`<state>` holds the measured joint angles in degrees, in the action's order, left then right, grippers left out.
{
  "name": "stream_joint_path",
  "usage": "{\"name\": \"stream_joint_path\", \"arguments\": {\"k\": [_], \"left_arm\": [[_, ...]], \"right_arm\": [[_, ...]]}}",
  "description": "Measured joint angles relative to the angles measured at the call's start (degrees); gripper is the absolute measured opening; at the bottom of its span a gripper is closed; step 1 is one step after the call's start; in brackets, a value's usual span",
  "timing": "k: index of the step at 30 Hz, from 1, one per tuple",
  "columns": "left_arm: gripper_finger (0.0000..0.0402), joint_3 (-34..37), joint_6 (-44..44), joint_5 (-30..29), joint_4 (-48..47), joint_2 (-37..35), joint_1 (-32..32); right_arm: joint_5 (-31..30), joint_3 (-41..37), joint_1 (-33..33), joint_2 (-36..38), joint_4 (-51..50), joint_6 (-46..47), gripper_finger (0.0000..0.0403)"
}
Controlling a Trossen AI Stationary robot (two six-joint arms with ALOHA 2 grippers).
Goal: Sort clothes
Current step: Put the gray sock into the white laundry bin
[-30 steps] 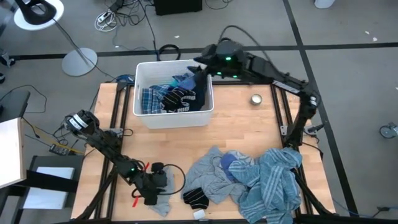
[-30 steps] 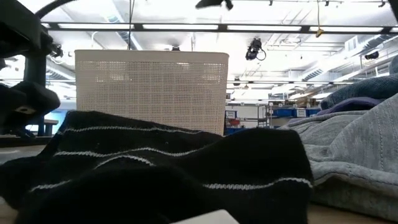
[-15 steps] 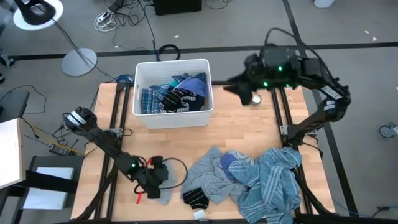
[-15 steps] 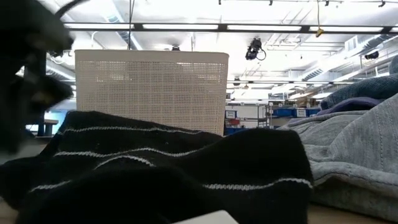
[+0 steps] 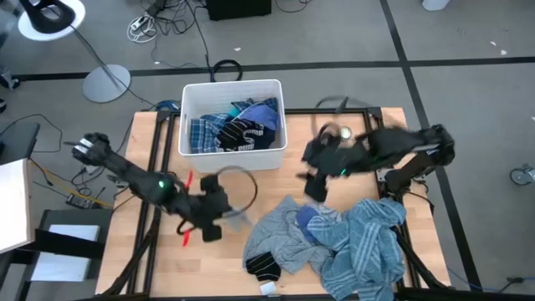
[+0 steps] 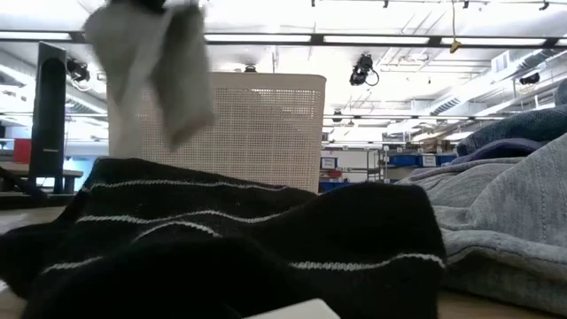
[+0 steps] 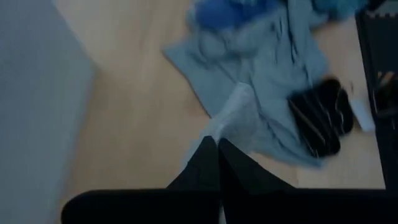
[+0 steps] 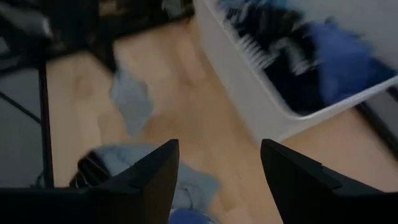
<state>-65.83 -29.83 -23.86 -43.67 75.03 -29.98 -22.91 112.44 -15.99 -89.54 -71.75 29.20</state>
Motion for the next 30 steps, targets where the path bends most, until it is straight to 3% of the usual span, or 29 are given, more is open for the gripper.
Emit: {"name": "stream_joint_path", "arguments": {"k": [11,19,22,27,30], "left_arm": [[0.0,-23.56,13.02,-3.16,-15.64,-0.09,15.3],[0.0,-35.0,25.11,-4.82,-19.84,-0.11,32.56],[0.0,-36.55,28.46,-1.29,-20.02,-0.13,39.3],[0.0,-36.05,32.97,13.54,-20.71,-0.13,51.45],[0.0,-34.61,35.63,18.24,-21.23,-0.15,56.6]], "right_arm": [[4.77,-27.26,-6.45,-4.85,29.05,2.83,0.0227],[12.53,-35.17,-10.0,-11.28,46.31,-5.82,0.0227],[13.75,-35.07,-11.1,-15.47,51.08,-9.08,0.0227],[14.46,-32.18,-11.89,-21.64,54.4,-11.38,0.0227],[15.65,-30.09,-11.82,-24.81,55.59,-11.4,0.0227]]}}
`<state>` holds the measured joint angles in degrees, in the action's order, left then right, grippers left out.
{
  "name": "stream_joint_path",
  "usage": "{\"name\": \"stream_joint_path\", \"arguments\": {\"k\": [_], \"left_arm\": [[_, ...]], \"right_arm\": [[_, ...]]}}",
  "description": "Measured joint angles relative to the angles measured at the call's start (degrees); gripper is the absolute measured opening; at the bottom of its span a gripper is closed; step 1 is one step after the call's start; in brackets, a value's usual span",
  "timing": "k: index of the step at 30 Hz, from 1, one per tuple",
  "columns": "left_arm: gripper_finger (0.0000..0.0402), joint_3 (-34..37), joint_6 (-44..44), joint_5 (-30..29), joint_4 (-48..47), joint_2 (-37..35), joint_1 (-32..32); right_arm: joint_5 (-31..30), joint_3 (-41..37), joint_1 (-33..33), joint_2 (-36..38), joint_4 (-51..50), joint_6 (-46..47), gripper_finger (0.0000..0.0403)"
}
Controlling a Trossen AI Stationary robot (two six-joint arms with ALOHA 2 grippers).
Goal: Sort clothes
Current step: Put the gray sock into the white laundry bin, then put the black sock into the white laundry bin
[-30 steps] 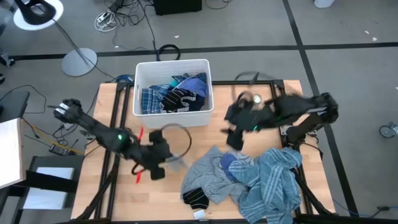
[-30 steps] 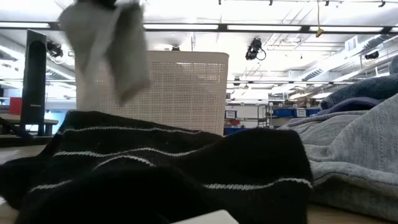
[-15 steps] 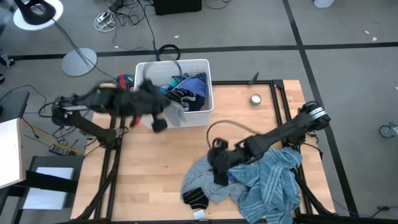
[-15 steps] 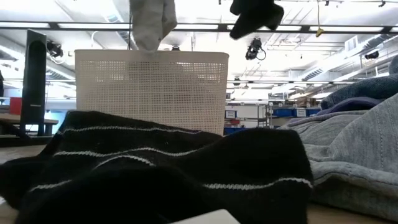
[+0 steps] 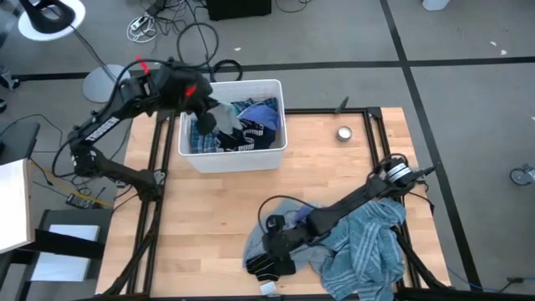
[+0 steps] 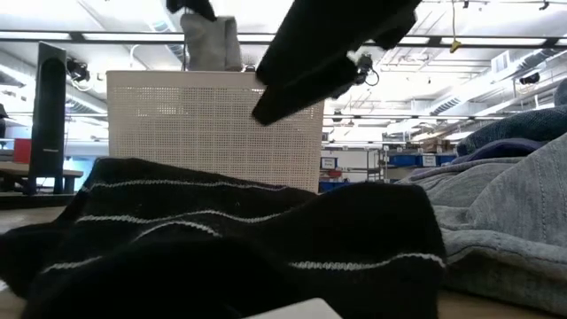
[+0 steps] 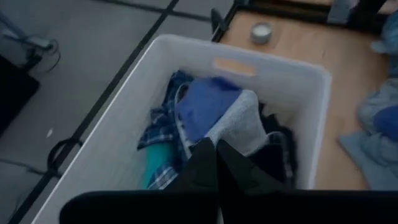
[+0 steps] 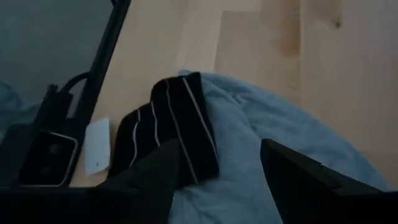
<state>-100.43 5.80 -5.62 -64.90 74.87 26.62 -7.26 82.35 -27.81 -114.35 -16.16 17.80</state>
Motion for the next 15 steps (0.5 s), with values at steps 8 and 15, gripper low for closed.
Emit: {"name": "stream_joint_path", "arguments": {"k": [8,15], "left_arm": [[0.0028,5.56,1.0,-0.06,1.27,0.02,4.15],[0.0079,8.16,-0.64,-0.32,0.6,0.07,5.33]], "right_arm": [[5.74,4.08,0.11,-6.12,0.31,0.01,0.0227],[6.92,5.86,0.04,-8.62,0.86,-0.26,0.0227]]}}
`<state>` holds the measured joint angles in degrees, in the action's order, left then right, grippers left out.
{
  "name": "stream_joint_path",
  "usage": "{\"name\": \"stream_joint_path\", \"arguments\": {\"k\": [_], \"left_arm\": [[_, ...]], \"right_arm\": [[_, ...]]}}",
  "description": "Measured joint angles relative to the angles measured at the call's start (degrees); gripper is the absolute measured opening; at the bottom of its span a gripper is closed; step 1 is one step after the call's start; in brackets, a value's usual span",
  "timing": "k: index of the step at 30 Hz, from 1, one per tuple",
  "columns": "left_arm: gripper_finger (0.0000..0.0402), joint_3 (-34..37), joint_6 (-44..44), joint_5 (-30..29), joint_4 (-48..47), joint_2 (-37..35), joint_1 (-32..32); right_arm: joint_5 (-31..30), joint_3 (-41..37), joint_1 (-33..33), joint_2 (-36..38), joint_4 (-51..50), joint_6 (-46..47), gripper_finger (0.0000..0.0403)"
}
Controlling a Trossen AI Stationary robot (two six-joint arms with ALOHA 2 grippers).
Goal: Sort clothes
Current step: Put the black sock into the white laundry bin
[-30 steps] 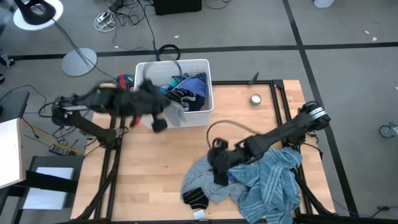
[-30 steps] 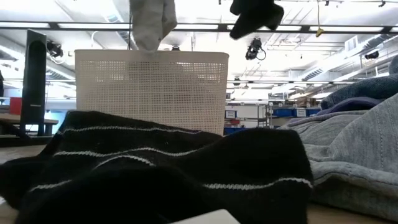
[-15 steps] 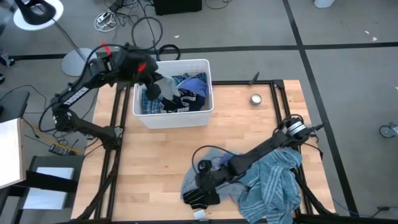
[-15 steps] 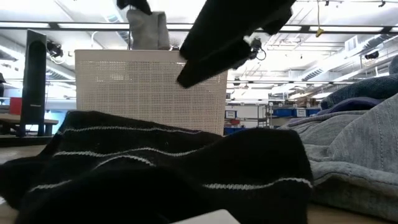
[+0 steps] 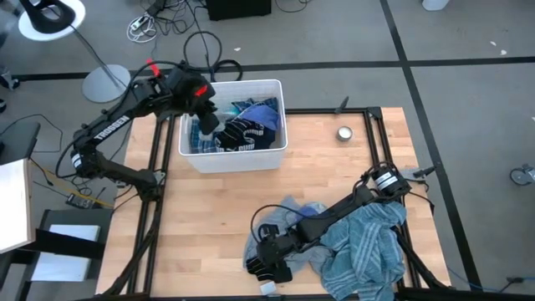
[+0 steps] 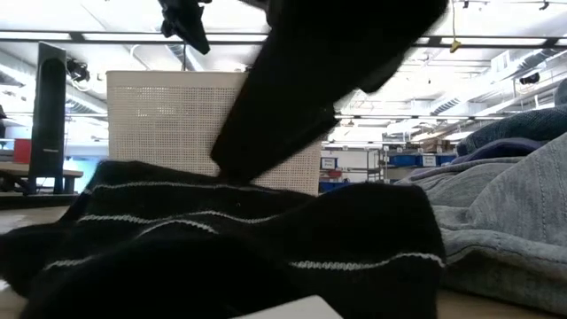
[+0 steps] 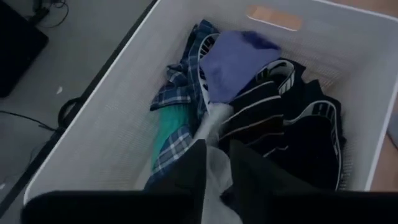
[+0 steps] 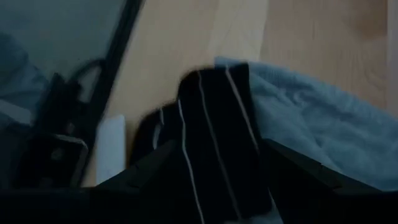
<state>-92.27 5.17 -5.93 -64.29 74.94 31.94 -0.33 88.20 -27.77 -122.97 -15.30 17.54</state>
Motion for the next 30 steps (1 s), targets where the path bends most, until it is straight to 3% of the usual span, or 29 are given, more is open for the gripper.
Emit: {"name": "stream_joint_path", "arguments": {"k": [8,13,17,24,30], "left_arm": [[0.0124,-0.02,-1.35,1.49,-1.83,-2.4,-0.09],[0.0126,-0.02,-5.01,10.17,-2.7,-5.73,-1.28],[0.0127,-0.07,-7.0,12.25,-5.29,-8.94,-3.29],[0.0127,1.7,-11.77,11.78,-8.29,-14.63,-8.84],[0.0127,13.92,-19.98,11.6,-2.51,-21.82,-16.01]], "right_arm": [[-0.05,-0.03,0.77,-0.88,-1.1,-0.45,0.0179],[0.1,-0.02,1.18,-0.88,-2.13,-1.13,0.0092],[2.0,-0.03,1.96,-0.72,-4.16,1.56,0.0013],[-0.48,-0.08,2.8,5.93,-15.27,4.66,0.0005],[-7.28,-0.12,4.55,17.98,-20.94,4.38,0.0004]]}}
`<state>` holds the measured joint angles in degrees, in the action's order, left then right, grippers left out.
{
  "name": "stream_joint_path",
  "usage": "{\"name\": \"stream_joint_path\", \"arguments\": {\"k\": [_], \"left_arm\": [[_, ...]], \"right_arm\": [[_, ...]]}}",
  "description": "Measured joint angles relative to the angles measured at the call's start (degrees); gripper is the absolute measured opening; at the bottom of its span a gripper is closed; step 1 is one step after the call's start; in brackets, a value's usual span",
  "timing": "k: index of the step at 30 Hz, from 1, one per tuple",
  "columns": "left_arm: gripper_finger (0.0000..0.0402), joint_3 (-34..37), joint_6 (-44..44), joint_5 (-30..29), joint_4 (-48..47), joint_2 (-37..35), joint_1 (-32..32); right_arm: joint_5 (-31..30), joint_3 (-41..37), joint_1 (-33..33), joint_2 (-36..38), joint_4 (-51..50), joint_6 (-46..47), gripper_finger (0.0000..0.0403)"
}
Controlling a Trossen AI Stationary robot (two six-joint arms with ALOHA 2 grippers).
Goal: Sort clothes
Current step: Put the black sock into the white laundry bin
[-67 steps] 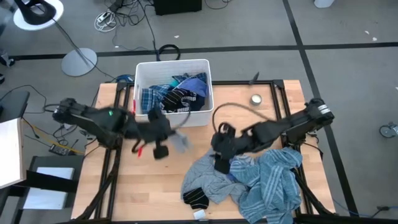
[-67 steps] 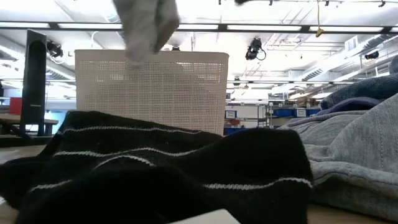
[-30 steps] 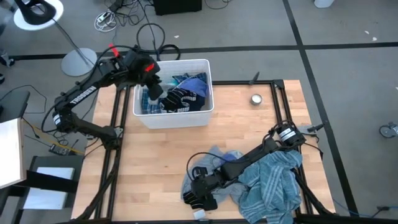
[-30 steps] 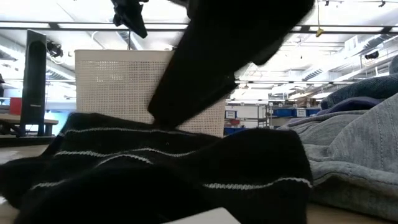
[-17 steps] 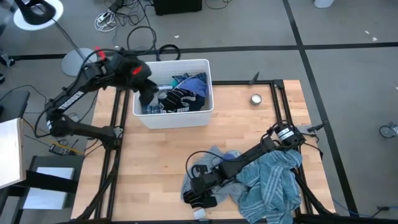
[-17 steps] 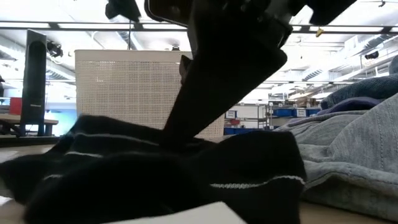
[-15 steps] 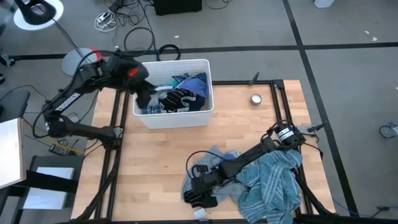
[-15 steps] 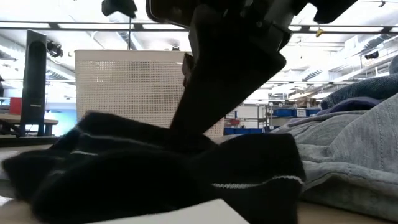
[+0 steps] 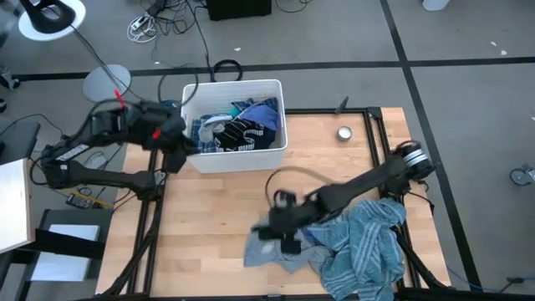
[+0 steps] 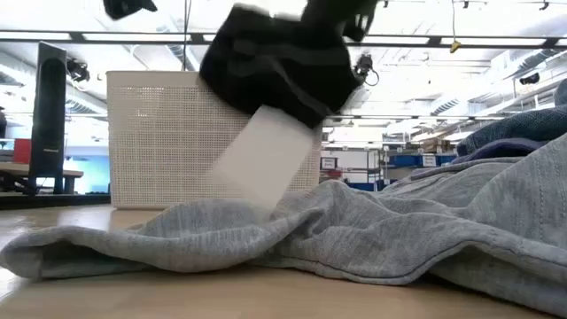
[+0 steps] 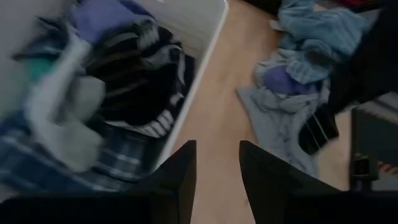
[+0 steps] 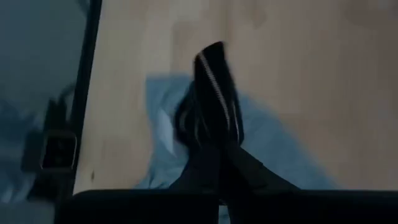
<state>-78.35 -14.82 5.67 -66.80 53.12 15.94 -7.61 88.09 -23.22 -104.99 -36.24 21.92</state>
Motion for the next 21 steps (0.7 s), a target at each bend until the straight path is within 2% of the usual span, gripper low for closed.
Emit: {"name": "stream_joint_path", "arguments": {"k": [6,9,12,15,21], "left_arm": [[0.0127,16.08,-9.54,-0.8,15.21,-7.18,-10.36],[0.0126,21.04,-12.43,-3.68,22.52,-8.29,-15.97],[0.0123,24.93,-13.84,-6.58,28.27,-7.44,-21.39],[0.012,28.05,-14.45,-10.26,33.29,-5.29,-26.31],[0.012,32.2,-15.92,-16.93,42.83,0.46,-34.3]], "right_arm": [[-10.75,0.67,2.45,11.95,-3.93,1.85,0.0003],[-14.93,4.9,4.86,14.64,-6.42,-0.73,0.0002],[-18.01,11.59,8.41,14.67,-8.73,-6.65,0.0001],[-18.32,18.45,13.56,12.81,-8.59,-11.29,0.0001],[-17.05,27.45,24.98,6.38,-7.0,-13.15,0.0004]]}}
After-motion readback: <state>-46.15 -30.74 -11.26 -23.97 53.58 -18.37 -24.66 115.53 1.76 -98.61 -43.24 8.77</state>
